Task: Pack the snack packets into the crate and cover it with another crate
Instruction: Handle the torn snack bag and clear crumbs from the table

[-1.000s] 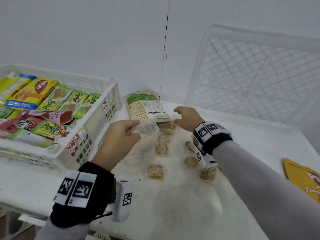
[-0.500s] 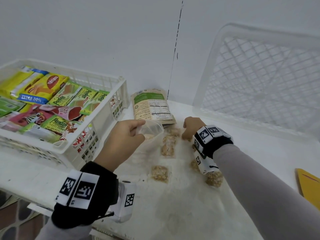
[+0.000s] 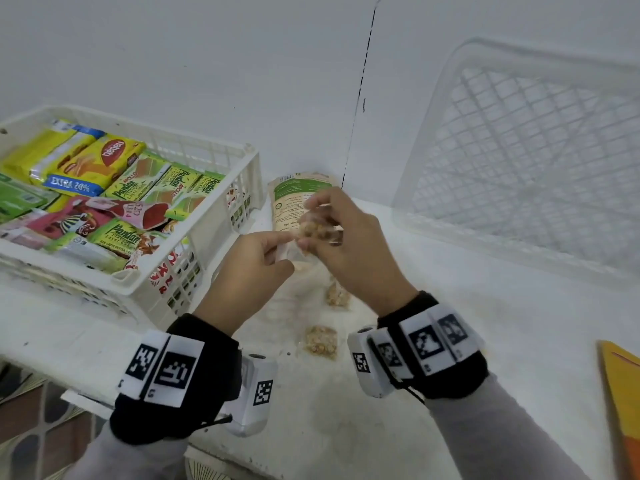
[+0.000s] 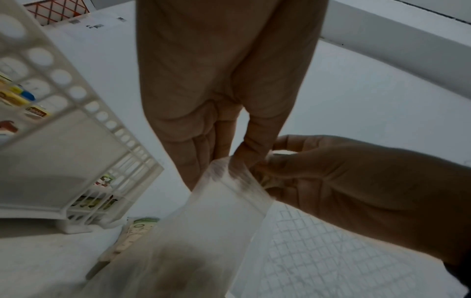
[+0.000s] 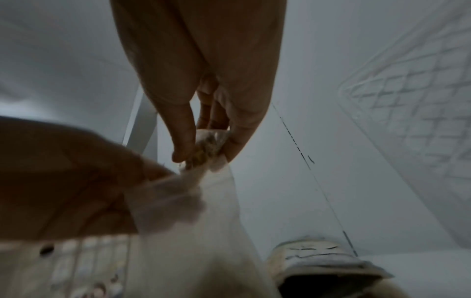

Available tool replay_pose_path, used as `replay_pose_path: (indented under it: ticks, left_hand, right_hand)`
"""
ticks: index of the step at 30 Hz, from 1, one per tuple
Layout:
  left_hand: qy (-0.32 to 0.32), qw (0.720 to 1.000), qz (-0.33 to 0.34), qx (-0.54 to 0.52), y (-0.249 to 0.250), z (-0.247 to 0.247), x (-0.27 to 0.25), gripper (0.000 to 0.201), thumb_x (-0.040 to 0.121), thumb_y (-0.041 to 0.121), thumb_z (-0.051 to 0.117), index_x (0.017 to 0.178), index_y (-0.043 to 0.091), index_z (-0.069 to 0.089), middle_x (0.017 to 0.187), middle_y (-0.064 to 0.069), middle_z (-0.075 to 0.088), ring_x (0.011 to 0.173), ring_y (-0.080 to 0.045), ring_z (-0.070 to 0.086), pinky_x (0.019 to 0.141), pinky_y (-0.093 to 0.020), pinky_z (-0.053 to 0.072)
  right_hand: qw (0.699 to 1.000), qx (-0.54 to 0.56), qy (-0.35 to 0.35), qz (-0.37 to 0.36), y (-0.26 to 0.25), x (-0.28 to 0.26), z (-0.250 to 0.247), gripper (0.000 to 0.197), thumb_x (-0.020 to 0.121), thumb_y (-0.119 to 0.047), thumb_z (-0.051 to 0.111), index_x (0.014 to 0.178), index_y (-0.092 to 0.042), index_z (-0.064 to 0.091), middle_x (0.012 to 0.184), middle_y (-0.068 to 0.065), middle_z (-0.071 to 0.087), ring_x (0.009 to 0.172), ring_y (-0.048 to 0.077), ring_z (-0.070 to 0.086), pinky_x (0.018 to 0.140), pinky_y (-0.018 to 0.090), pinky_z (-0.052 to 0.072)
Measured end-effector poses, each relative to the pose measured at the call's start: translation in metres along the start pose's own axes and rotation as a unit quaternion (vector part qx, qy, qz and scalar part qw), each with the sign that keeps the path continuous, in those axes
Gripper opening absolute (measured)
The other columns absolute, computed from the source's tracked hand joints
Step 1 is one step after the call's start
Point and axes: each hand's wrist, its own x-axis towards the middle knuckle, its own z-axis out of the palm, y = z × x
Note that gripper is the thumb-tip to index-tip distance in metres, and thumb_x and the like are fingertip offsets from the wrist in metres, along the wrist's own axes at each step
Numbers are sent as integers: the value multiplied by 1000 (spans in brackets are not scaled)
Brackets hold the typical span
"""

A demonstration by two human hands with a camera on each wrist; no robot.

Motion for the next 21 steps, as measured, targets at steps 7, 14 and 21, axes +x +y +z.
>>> replay_pose_path:
  ticks: [7, 14, 21]
  left_hand:
    - [0, 1000, 9, -10, 8, -2, -8, 41, 82, -1, 57, 110, 27, 67, 96, -20, 66, 87, -29, 62, 91, -54, 45]
    - [-30, 999, 17, -28, 14, -1, -14, 30, 69, 17, 58, 95, 30, 67, 92, -15, 64, 86, -24, 59, 87, -46, 48]
    - [-5, 1000, 3, -27, 7, -3, -7, 44, 80, -1, 61, 122, 12, 61, 116, -1, 62, 104, -1, 55, 91, -22, 44]
  right_hand:
    - [971, -212, -42, -100, 6, -8, 21, 7, 79, -5, 68, 84, -4, 63, 80, 7, 64, 75, 24, 59, 68, 35, 48]
    - [945, -303, -55, -107, 11, -14, 22, 16, 81, -3, 64, 97, -4, 63, 86, 8, 57, 77, 22, 51, 63, 26, 36]
    - [935, -280, -194, -98, 9, -19, 14, 20, 91, -10, 49, 91, 2, 65, 91, 15, 65, 84, 28, 58, 78, 38, 43]
